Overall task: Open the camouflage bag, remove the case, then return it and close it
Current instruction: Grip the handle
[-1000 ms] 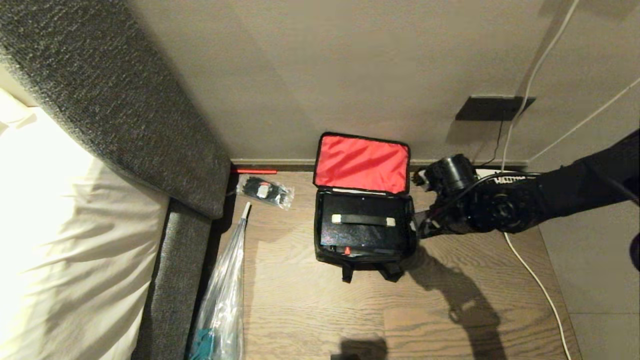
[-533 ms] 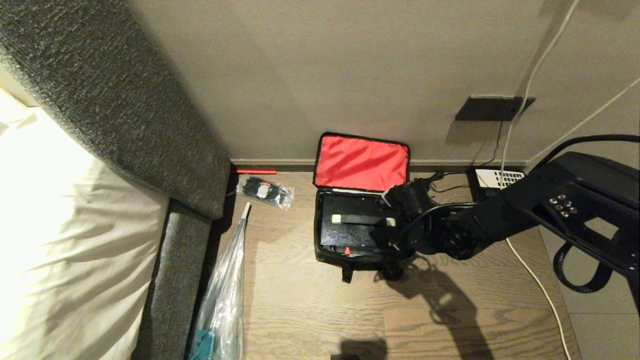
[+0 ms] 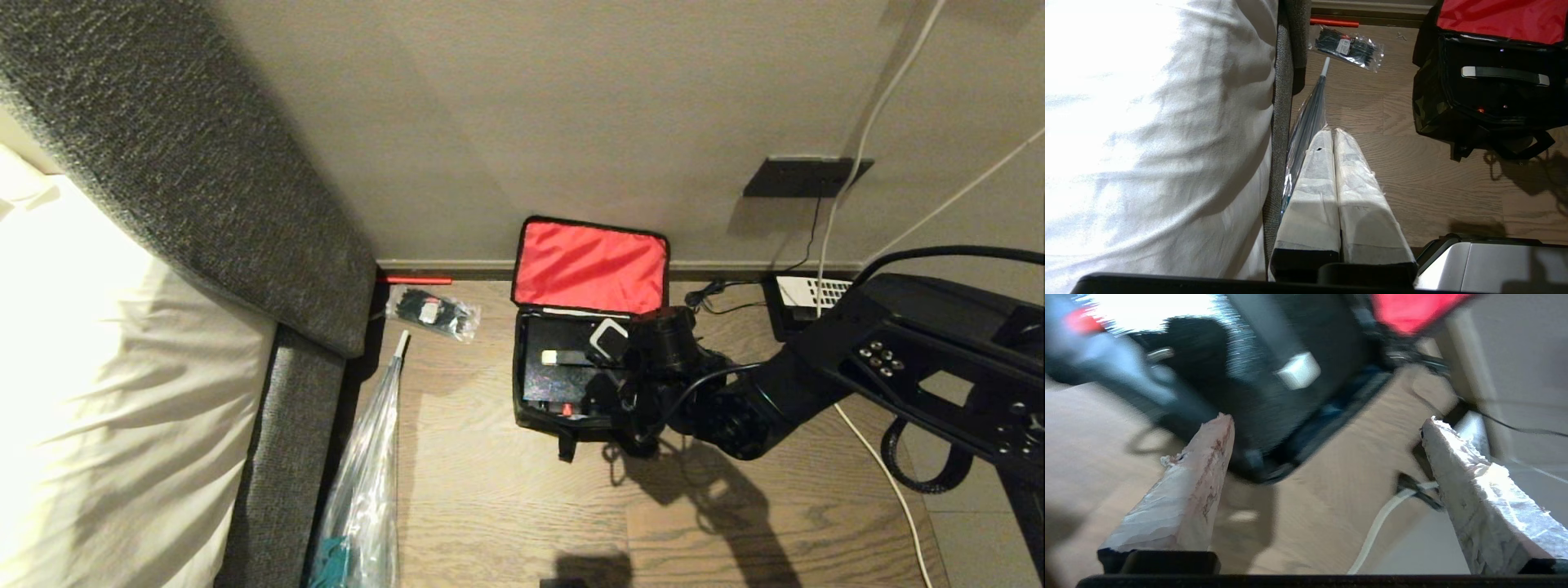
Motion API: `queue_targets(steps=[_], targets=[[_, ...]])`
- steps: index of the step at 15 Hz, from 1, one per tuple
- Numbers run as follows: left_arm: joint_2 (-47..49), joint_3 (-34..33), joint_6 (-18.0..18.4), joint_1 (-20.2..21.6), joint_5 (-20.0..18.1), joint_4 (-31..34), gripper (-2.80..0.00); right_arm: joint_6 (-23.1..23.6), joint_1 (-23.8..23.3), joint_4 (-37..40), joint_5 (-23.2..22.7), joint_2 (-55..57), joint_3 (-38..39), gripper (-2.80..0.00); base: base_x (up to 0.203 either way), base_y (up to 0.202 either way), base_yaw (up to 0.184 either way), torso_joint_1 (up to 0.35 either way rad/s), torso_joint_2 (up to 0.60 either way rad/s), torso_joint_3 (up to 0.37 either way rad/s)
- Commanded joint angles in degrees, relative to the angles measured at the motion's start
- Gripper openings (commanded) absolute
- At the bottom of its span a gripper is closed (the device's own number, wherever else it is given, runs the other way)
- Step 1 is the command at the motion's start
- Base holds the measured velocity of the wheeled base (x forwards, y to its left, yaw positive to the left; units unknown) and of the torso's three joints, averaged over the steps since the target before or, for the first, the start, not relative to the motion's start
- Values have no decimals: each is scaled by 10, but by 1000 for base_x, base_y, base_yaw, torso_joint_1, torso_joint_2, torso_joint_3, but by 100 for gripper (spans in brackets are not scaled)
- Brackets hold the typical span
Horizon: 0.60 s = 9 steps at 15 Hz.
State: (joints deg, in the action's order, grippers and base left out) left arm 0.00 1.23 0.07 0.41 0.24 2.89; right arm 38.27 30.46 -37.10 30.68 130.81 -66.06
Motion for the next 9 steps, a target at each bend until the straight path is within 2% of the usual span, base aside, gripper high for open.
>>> queue_targets(steps=[1, 4, 5, 6, 9], targets=[[0, 0, 0, 0, 0, 0, -280, -12, 3, -9, -21, -36, 32, 0, 0, 0, 0, 0, 0, 0], [0, 0, 0, 0, 0, 0, -280, -13, 3, -10, -21, -36, 32, 0, 0, 0, 0, 0, 0, 0], [0, 0, 0, 0, 0, 0, -280, -31, 3, -8, -42, -45, 44, 0, 0, 0, 0, 0, 0, 0], [0, 0, 0, 0, 0, 0, -280, -62, 3, -2, -71, -72, 68, 0, 0, 0, 0, 0, 0, 0], [0, 0, 0, 0, 0, 0, -280, -205, 12, 67, -129, -195, 150, 0, 0, 0, 0, 0, 0, 0]])
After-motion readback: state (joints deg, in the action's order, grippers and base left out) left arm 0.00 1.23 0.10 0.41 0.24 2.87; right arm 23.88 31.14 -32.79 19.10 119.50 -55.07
